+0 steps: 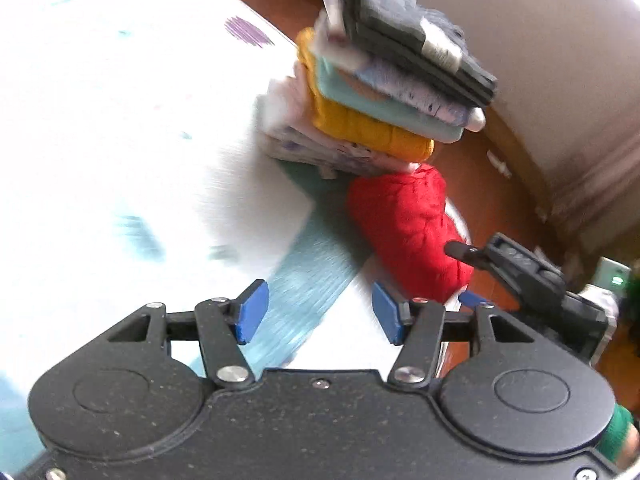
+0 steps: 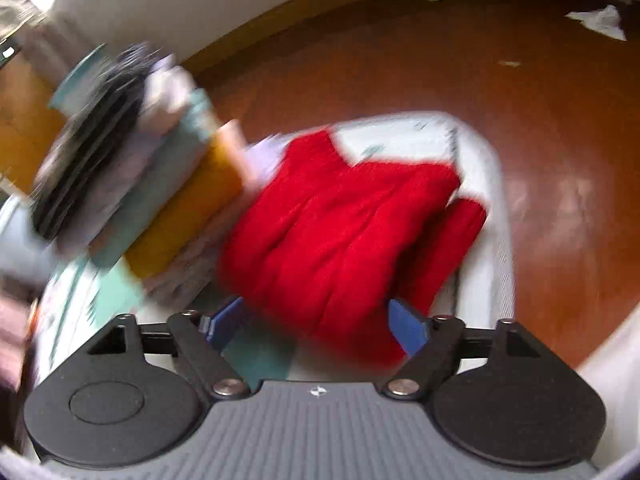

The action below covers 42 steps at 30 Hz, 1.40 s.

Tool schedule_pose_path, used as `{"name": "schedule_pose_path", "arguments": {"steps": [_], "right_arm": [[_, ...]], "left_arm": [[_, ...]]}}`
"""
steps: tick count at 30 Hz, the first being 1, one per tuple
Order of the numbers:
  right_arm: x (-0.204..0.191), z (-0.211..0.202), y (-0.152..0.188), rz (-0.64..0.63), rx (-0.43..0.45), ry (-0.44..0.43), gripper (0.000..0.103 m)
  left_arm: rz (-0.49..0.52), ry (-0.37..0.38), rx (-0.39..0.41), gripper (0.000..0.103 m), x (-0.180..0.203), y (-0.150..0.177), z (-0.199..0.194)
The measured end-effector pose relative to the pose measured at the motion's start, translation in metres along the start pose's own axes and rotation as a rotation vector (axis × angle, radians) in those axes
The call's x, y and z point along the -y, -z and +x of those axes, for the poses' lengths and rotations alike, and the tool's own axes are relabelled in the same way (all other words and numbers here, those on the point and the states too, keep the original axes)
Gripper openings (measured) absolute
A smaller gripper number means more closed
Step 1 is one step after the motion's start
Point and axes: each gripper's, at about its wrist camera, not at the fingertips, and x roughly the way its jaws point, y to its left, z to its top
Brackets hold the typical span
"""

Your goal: Fold clothes

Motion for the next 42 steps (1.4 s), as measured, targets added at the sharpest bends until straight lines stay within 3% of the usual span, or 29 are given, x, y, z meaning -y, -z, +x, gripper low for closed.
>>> {"name": "schedule_pose_path", "arguments": {"steps": [5,6,8,11,15,17,24,26,29,33,37,42], "right_arm": [[-0.028,-0.025,0.053,-0.263,-0.092,-0.065,0.081],[-0.031,-0.029,0.060,-0.323,-0.107,-0.074,0.081],[-0.036,-0.042,0.077,-0.520,-0.056,-0.047,0.081],[-0.027,-0.054,0.108,-0.737,-0.063,-0.019,0.081],[-0.006,-0.066,0.142,-1.059,0.055,0.048,0.081],[0.003,-0.068,0.145,-1.180,0.099,0.073,0.081],[0.044,-0.052,0.120,-1.321,0.038,0.198,0.087],[0.044,-0.060,0.108,-1.254,-0.022,0.133,0.084],[0.001,-0.092,0.094,-1.221,-0.010,-0.041,0.085],[-0.102,-0.135,0.072,-1.351,0.152,-0.229,0.087],[-0.220,-0.203,0.080,-1.683,0.458,-0.421,0.095],[-0.299,-0.288,0.123,-2.040,0.881,-0.580,0.101]], "left_arm": [[-0.027,-0.107,0.007,0.061,-0.013,0.020,-0.164],[-0.041,-0.116,0.040,0.061,-0.014,0.029,-0.200],[-0.079,-0.120,0.154,0.064,-0.008,0.051,-0.271],[-0.138,-0.061,0.326,0.067,0.000,0.088,-0.339],[-0.007,-0.112,0.426,0.067,0.020,0.102,-0.380],[-0.016,-0.118,0.436,0.067,0.021,0.115,-0.391],[-0.043,-0.085,0.470,0.067,0.024,0.145,-0.415],[-0.045,-0.086,0.479,0.067,0.024,0.144,-0.421],[0.012,-0.148,0.486,0.071,0.029,0.136,-0.425],[0.071,-0.289,0.496,0.073,0.033,0.127,-0.415],[0.024,-0.320,0.563,0.075,0.026,0.118,-0.421],[-0.060,-0.376,0.666,0.078,0.011,0.113,-0.442]]}}
